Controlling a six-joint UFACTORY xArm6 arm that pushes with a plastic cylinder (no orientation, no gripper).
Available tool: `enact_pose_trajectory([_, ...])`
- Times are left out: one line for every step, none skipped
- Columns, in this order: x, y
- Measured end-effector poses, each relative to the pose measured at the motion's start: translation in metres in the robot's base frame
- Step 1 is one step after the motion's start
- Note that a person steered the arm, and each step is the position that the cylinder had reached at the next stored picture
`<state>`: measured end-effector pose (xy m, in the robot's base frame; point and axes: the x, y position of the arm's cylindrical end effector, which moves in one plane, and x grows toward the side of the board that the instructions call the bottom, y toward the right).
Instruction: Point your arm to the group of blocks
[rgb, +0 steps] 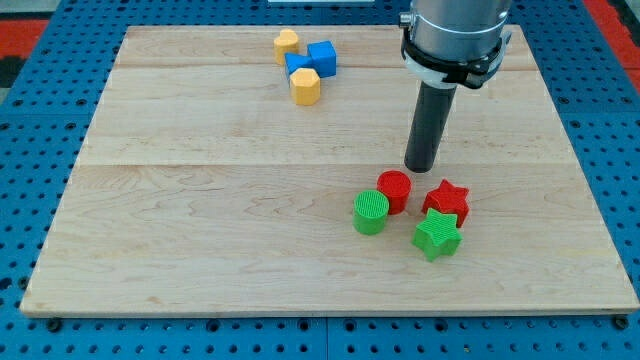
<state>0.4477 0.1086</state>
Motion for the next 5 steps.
enact_pose_trajectory([0.000, 0.000])
enact_pose_trajectory([0.000, 0.001])
enact_pose_trajectory([0.000, 0.000])
enact_pose_trajectory([0.002, 0.000])
enact_pose_trajectory([0.002, -0.010])
